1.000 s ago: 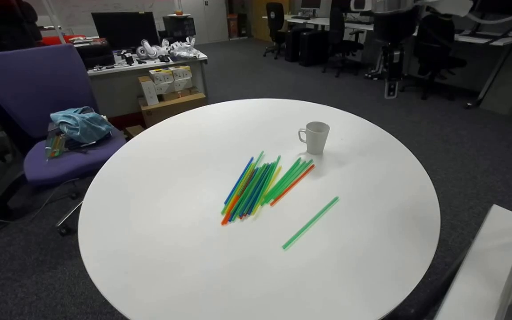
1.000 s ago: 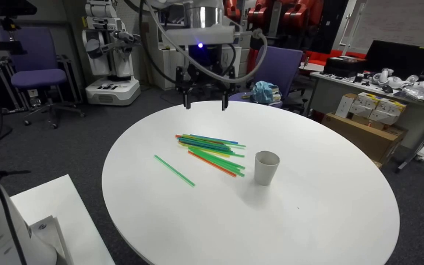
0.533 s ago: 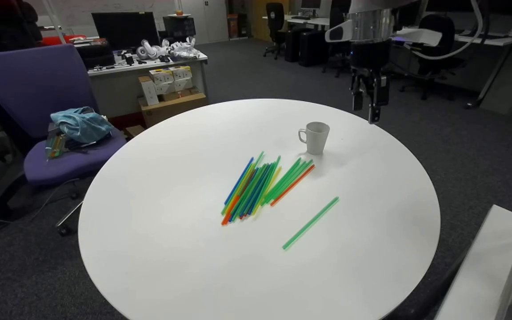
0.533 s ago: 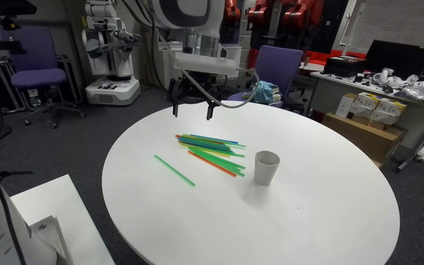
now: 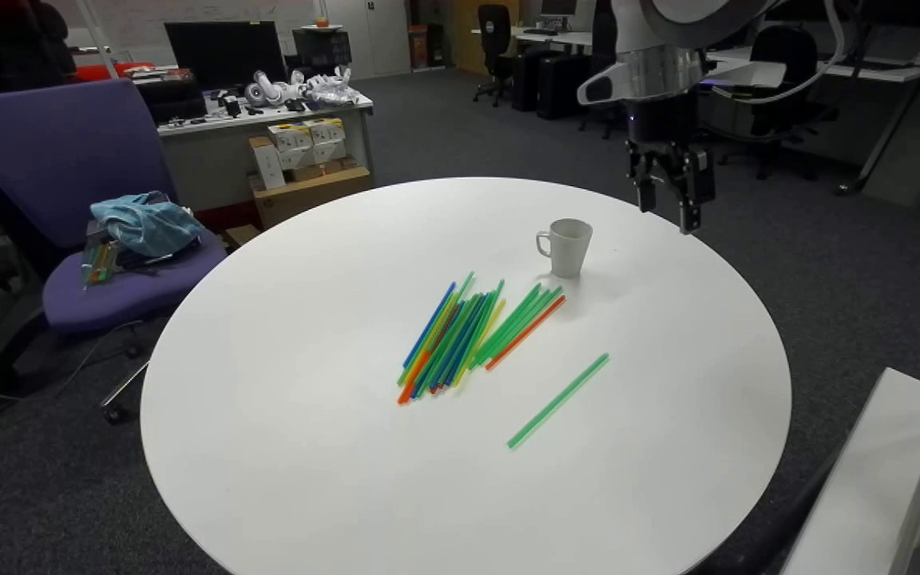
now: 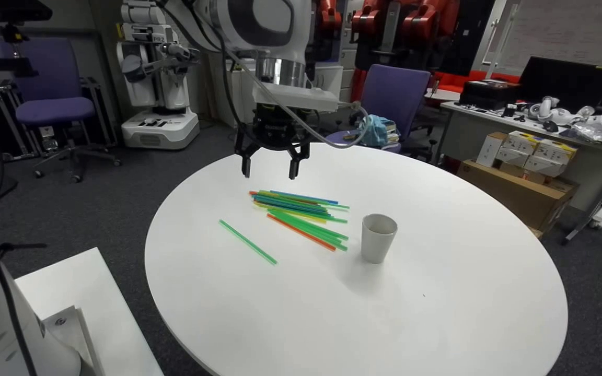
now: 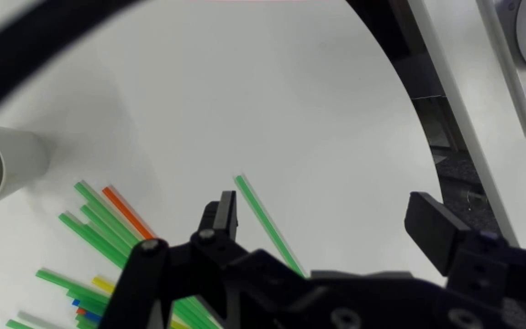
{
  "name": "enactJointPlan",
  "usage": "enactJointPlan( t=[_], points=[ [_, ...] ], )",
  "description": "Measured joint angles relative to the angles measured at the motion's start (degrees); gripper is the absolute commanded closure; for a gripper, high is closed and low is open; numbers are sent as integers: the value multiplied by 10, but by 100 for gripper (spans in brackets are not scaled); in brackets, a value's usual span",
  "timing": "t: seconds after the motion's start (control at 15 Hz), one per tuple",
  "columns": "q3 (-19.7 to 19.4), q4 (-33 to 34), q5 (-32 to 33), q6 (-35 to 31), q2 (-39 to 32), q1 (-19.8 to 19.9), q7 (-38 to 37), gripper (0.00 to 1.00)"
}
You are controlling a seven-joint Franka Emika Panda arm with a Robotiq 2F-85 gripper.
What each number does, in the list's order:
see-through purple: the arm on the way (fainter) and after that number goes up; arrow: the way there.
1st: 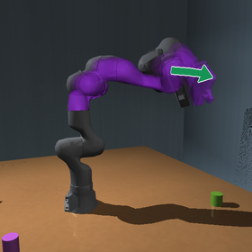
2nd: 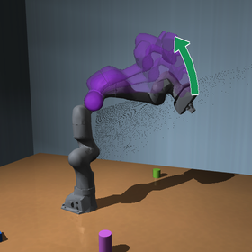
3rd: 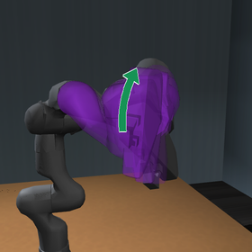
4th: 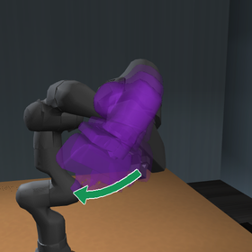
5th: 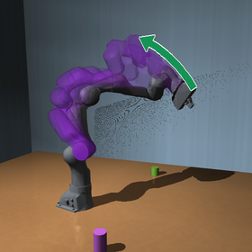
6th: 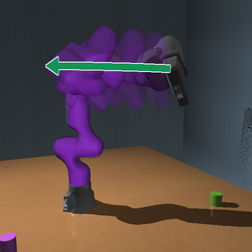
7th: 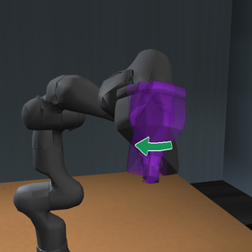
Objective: Put one green straw in the mug.
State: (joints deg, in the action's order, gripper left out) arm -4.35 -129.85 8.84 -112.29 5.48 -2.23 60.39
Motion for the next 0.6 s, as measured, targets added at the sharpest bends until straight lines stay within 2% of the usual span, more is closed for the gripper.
enactJointPlan(
  t=[0.6],
  points=[
    [2,0,-3,-11,-13,0,17,0]
  ],
)
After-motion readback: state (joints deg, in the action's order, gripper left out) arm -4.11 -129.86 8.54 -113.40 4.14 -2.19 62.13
